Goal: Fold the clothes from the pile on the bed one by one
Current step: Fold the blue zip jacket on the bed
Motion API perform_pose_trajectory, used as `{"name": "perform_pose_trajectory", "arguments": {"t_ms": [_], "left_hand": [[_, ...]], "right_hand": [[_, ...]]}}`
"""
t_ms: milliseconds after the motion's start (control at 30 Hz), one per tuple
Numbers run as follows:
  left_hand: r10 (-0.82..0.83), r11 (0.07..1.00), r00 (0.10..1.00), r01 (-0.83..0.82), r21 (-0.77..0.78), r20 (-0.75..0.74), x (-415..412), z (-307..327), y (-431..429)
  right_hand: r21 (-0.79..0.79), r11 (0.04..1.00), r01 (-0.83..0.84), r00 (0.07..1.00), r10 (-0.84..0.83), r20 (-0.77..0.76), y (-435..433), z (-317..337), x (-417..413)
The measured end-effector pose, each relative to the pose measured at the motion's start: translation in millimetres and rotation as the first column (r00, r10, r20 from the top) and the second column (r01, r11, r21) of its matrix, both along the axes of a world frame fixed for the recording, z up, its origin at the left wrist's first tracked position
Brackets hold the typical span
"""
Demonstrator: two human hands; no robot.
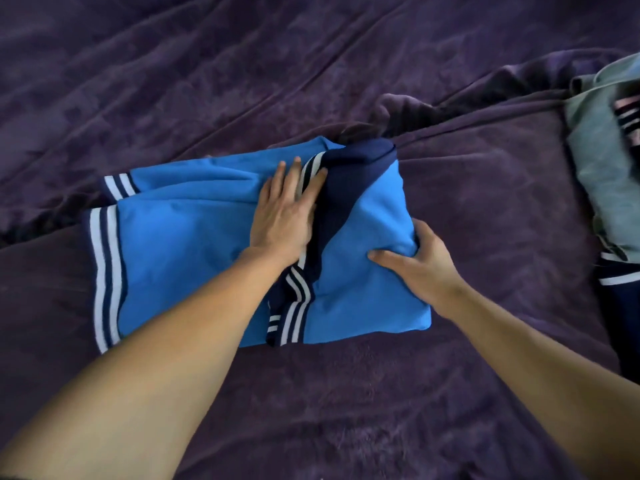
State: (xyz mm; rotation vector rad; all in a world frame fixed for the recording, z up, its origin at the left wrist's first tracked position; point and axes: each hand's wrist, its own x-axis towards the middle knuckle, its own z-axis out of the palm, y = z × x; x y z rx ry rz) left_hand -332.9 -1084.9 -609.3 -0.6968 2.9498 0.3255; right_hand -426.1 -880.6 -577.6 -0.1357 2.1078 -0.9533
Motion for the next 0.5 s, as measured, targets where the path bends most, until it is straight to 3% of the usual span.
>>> {"name": "perform_pose_trajectory", "arguments": {"t_ms": [67,133,233,333,400,500], "left_hand": [[0.004,0.998,0.972,-0.017,-0.055,-0.237,20.0,15.9,13.1],[-0.057,0.998,0.949,0.052,-0.026,-0.312,58.3,20.6,34.0],[-0.127,0.987,0.991,0.131,0.095,-0.05,115.7,1.5,51.7],[-0.038,0.95,0.998,0.021,0.312,0.049,128.1,-12.0,44.8],[0.104,0.832,0.994,-0.11,0.544,0.042,119.4,-3.3,39.5],[0.409,0.491,0.907,-0.306,0.816,0.094,125.3,23.5,25.4]], "right_hand": [[0.076,0.997,-0.033,0.999,0.035,-0.037,-5.7,-3.3,-3.7],[0.095,0.995,-0.006,0.999,0.01,-0.044,-7.8,-4.8,-4.1],[0.091,0.994,0.055,0.998,-0.051,-0.046,-11.0,2.7,1.4],[0.099,0.993,0.057,0.989,-0.042,-0.145,-23.5,26.7,20.2],[0.128,0.991,0.029,0.97,0.003,-0.241,-38.5,51.3,36.2],[0.212,0.976,-0.055,0.945,0.119,-0.305,-70.1,94.6,64.7]]}}
